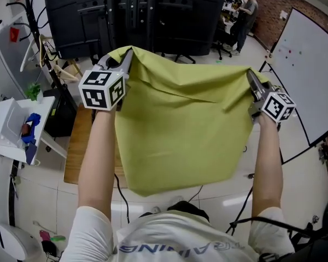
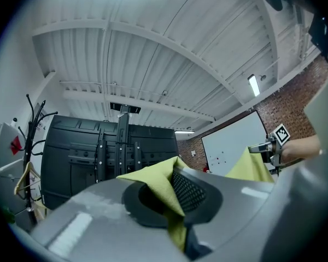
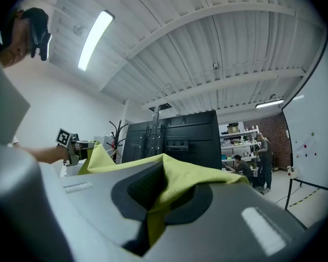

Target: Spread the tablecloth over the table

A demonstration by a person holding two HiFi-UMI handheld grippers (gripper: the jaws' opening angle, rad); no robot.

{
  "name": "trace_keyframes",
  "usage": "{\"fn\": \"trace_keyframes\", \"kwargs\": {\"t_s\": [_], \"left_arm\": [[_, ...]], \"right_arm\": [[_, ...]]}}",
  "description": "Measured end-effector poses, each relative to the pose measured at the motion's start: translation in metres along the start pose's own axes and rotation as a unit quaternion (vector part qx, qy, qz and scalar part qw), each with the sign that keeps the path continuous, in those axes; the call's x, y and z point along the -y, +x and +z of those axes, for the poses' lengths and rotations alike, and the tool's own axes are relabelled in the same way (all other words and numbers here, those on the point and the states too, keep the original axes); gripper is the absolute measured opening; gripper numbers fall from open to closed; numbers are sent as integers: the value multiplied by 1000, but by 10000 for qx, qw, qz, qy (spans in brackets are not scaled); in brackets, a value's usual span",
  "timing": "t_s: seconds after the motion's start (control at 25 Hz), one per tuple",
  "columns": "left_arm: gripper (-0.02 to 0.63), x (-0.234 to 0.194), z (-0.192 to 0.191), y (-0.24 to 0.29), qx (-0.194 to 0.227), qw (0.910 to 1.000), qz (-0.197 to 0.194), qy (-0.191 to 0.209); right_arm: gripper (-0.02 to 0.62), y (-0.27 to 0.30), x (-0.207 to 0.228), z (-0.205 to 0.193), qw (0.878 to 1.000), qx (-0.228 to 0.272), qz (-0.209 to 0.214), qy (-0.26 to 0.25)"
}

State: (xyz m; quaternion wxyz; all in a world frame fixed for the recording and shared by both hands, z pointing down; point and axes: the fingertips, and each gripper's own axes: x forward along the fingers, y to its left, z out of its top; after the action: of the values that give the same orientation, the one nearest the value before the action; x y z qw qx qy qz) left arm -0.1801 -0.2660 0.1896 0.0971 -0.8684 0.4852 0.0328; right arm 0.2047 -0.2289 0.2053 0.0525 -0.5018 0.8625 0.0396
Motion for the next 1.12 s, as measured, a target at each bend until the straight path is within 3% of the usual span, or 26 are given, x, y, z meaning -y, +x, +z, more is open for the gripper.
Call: {"fn": "trace_keyframes", "kwargs": {"t_s": [0.32,0.6,1.12], "left_arm": [[9,-18,6,72,-45,9995,193,231],[9,-39,-3,142,-107,9988,433,207],[9,-100,-84,232,-568,9978,340,8]], "right_arm": [[11,59,64,-3,9992,184,224,270],[11,113,133,-14,9968,376,310,633],[11,201,192,-81,9942,260,189,1028]]}}
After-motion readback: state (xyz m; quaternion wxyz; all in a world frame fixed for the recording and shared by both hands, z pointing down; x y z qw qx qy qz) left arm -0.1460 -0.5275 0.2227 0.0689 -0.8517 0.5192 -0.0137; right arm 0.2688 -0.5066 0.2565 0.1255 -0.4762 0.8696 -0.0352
